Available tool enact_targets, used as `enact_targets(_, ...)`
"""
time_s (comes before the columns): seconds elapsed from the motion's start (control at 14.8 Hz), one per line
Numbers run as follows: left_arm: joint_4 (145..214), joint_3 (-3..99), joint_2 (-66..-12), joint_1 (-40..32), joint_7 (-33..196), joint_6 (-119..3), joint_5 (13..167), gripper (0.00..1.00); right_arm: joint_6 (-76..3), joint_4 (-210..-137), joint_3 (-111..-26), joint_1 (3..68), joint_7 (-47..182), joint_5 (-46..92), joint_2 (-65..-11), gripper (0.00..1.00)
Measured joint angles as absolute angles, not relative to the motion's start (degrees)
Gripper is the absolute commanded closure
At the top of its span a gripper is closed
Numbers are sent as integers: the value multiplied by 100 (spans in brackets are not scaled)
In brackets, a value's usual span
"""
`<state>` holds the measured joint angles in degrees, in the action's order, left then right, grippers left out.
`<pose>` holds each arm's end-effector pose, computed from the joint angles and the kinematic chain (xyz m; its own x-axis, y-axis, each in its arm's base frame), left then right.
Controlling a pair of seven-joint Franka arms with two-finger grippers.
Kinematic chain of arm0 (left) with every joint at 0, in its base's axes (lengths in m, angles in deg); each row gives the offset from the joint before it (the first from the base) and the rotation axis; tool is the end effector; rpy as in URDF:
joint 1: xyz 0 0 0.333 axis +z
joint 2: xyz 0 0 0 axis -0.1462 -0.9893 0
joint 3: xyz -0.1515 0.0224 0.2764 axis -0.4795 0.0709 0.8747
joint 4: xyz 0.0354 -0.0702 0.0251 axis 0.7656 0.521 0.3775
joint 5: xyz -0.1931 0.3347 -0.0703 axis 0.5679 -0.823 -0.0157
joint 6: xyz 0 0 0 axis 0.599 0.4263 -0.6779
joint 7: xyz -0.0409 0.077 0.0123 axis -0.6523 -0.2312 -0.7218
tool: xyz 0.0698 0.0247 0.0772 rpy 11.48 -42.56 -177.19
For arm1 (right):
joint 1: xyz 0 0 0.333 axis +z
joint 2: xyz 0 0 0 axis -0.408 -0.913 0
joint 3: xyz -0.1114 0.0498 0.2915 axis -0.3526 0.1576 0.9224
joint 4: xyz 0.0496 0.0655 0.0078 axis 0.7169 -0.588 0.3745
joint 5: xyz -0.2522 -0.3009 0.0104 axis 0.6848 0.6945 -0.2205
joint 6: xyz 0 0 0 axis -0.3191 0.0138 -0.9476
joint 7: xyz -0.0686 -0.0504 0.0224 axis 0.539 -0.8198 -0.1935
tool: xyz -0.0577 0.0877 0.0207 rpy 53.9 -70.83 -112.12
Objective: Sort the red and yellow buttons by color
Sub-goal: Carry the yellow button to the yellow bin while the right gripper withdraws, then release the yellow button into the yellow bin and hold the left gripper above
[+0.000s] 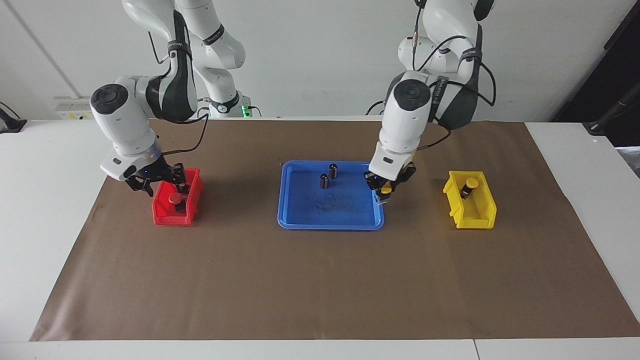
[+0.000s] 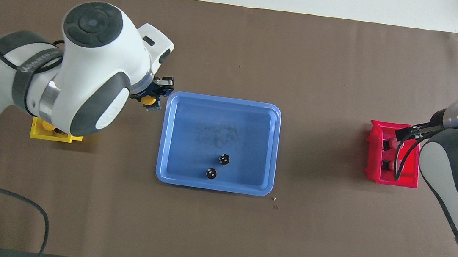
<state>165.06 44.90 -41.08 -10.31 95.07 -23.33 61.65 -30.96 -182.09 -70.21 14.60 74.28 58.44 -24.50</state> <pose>0.5650 -0.2527 0.4776 0.9976 0.0569 -0.0402 0.0546 -0.9969 -0.0575 0.5609 -0.0435 0.4600 0.9738 0.2228 -0.0462 0.2255 -0.9722 0.0628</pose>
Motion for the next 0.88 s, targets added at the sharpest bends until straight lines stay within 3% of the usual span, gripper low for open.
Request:
enact_targets(0.47, 16528, 4543, -3938, 954, 6534, -2126, 6178, 99, -490, -16079, -7047, 1546, 6559, 5593, -2184, 0)
enact_targets(0.88, 17349, 4535, -3939, 1229, 6276, -3187, 6181, 99, -365, -15986, -7259, 1298, 6534, 5593, -2240, 0)
